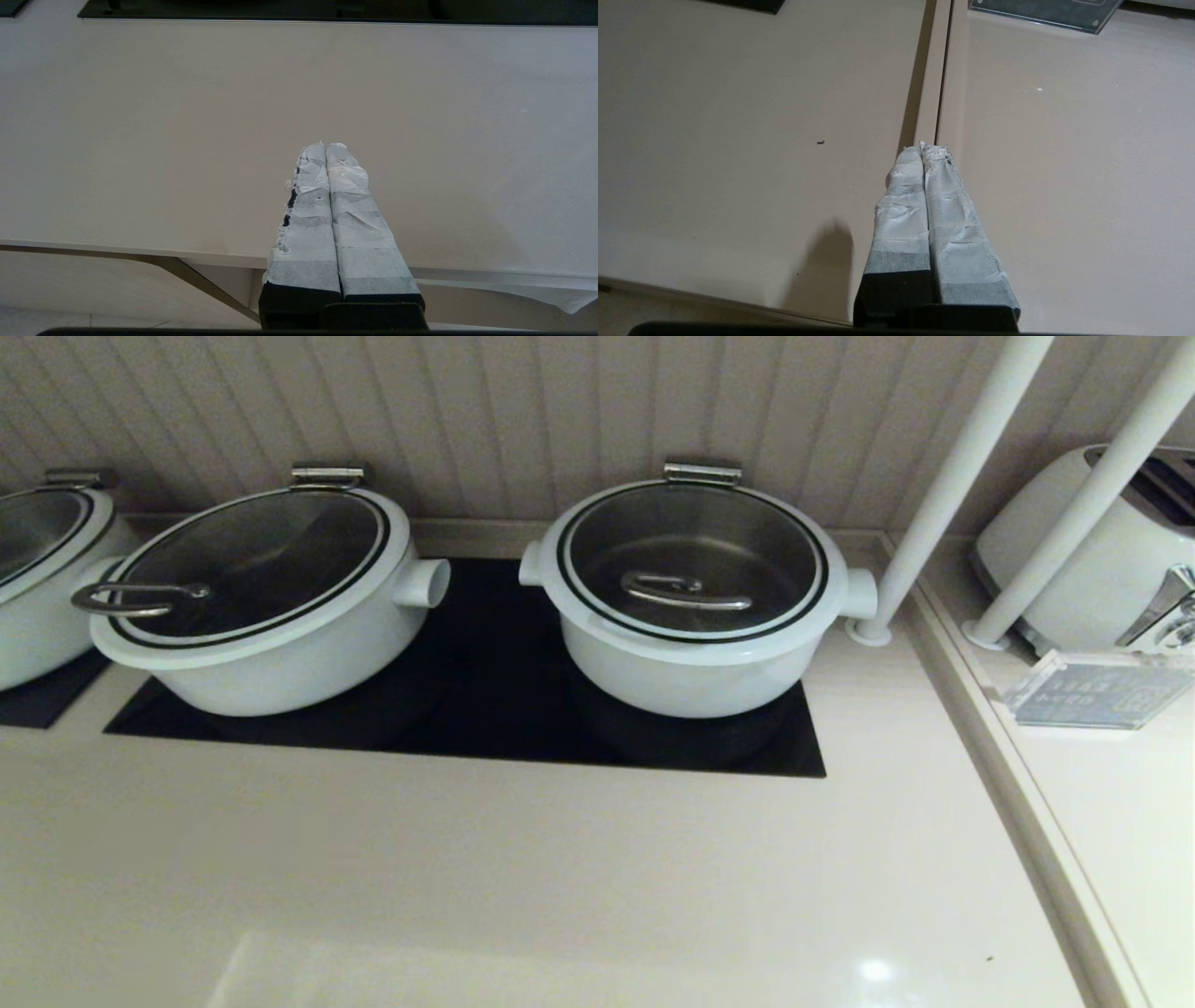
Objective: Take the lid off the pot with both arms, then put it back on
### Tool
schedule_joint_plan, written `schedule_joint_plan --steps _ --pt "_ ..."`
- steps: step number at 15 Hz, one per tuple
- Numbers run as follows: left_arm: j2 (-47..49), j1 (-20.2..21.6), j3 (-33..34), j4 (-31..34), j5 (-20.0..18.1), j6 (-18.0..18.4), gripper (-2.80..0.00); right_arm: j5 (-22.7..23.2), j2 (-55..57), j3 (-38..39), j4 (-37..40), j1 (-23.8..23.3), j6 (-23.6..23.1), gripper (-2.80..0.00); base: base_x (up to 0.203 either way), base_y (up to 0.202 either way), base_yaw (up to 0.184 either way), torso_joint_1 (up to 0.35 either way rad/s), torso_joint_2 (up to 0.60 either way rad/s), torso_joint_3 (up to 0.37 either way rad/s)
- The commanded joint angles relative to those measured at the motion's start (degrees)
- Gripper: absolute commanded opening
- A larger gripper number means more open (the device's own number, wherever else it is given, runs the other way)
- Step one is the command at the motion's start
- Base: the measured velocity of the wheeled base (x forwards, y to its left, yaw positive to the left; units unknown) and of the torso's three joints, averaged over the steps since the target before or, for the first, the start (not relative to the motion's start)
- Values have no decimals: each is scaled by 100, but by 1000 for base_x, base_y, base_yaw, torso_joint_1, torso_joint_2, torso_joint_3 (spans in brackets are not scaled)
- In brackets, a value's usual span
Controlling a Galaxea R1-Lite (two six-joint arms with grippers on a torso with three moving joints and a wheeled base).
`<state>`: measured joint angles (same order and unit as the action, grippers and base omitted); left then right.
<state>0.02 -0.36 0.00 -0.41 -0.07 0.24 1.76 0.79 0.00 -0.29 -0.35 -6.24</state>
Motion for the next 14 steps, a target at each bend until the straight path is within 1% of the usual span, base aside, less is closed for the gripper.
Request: schedule_joint_plan --steps 1,3,6,14 --pt "-2 0 0 -2 -2 2 -280 -20 -79 0 10 0 208 -280 0 0 0 0 0 0" --pt "-2 0 0 -2 -1 2 -280 -53 -79 0 12 0 316 -280 0 0 0 0 0 0" --pt "-2 0 0 -2 -2 2 -280 -61 -79 0 3 0 351 -280 0 0 0 0 0 0" --pt "-2 0 0 -2 1 2 -280 -61 -79 0 3 0 342 -280 0 0 0 0 0 0"
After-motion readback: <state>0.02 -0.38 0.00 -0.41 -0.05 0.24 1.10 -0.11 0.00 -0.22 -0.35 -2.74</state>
